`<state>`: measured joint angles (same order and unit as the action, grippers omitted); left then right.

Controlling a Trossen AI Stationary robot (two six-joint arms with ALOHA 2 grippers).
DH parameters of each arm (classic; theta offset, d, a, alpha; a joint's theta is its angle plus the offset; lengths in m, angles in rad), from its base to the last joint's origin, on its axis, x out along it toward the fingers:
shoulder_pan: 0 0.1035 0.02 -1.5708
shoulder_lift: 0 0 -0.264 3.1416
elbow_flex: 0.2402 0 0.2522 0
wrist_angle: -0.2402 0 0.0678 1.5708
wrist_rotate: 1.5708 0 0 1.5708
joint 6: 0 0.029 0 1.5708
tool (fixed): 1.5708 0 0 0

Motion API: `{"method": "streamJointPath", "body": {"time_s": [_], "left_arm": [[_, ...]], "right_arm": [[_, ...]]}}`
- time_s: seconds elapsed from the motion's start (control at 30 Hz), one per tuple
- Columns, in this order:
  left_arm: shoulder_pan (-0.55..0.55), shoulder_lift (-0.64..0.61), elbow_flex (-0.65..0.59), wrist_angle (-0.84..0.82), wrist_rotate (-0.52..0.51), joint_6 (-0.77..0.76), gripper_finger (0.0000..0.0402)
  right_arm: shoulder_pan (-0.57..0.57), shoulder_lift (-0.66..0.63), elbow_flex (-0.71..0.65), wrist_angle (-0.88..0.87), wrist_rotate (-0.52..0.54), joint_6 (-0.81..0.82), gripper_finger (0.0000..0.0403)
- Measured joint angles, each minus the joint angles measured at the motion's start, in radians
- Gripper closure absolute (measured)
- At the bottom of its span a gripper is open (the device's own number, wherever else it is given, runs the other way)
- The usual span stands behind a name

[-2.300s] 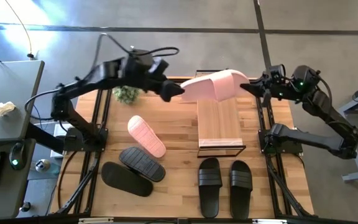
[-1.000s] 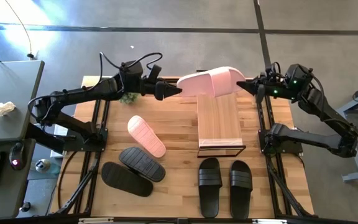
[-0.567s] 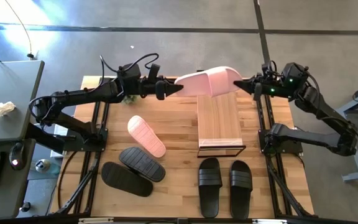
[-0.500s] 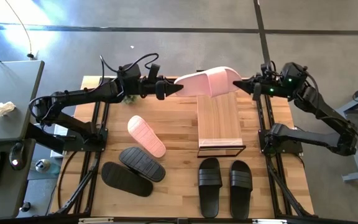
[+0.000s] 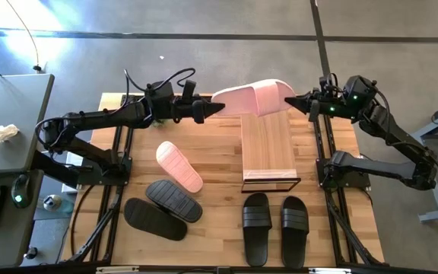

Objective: Pick and place slides into the shelf
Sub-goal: Put the pink slipper under the shelf

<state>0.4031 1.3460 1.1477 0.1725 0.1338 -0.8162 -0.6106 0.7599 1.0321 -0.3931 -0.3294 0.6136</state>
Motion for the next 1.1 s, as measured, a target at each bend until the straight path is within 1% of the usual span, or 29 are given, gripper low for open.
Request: {"method": "streamJointPath", "body": {"time_s": [0.07, 0.17, 0.23, 0.37, 0.43, 0.57, 0.63, 0.73, 0.83, 1.0, 1.03, 1.1], "left_arm": [[0.0, 0.0, 0.0, 0.0, 0.0, 0.0, 0.0349], [0.0, 0.0, 0.0, 0.001, -0.019, 0.0, 0.035], [0.0, 0.0, 0.0, 0.002, -0.022, -0.002, 0.035], [0.001, 0.0, 0.0, 0.003, -0.022, -0.027, 0.032], [0.001, -0.001, 0.0, 0.003, -0.022, -0.027, 0.0316], [0.003, -0.033, -0.001, -0.024, -0.028, -0.026, 0.0343], [0.003, -0.066, 0.0, -0.071, -0.044, -0.008, 0.0353], [0.003, -0.135, 0.0, -0.178, -0.11, 0.008, 0.0353], [0.003, -0.213, 0.001, -0.342, -0.195, 0.005, 0.0353], [0.003, -0.302, 0.001, -0.704, -0.362, -0.065, 0.0341], [0.003, -0.309, 0.001, -0.765, -0.383, -0.083, 0.0341], [0.019, -0.311, 0.001, -0.858, -0.394, -0.106, 0.0343]], "right_arm": [[0.0, 0.0, 0.0, 0.0, 0.0, 0.0, 0.04], [0.0, 0.0, 0.0, -0.002, 0.004, 0.0, 0.04], [0.0, 0.0, 0.0, -0.005, 0.003, 0.0, 0.0393], [0.0, 0.0, 0.0, -0.025, -0.001, -0.008, 0.0354], [0.0, 0.0, 0.0, -0.037, -0.001, -0.013, 0.033], [0.0, -0.007, 0.0, -0.061, -0.001, -0.068, 0.0285], [-0.002, -0.019, 0.0, -0.08, -0.004, -0.084, 0.0265], [-0.012, -0.048, 0.0, -0.112, 0.005, -0.091, 0.0239], [-0.023, -0.082, 0.0, -0.136, 0.007, -0.095, 0.0223], [-0.026, -0.137, 0.0, -0.202, -0.003, -0.038, 0.0223], [-0.026, -0.143, 0.0, -0.216, -0.015, -0.026, 0.0224], [-0.025, -0.148, 0.0, -0.254, -0.031, -0.01, 0.0228]]}}
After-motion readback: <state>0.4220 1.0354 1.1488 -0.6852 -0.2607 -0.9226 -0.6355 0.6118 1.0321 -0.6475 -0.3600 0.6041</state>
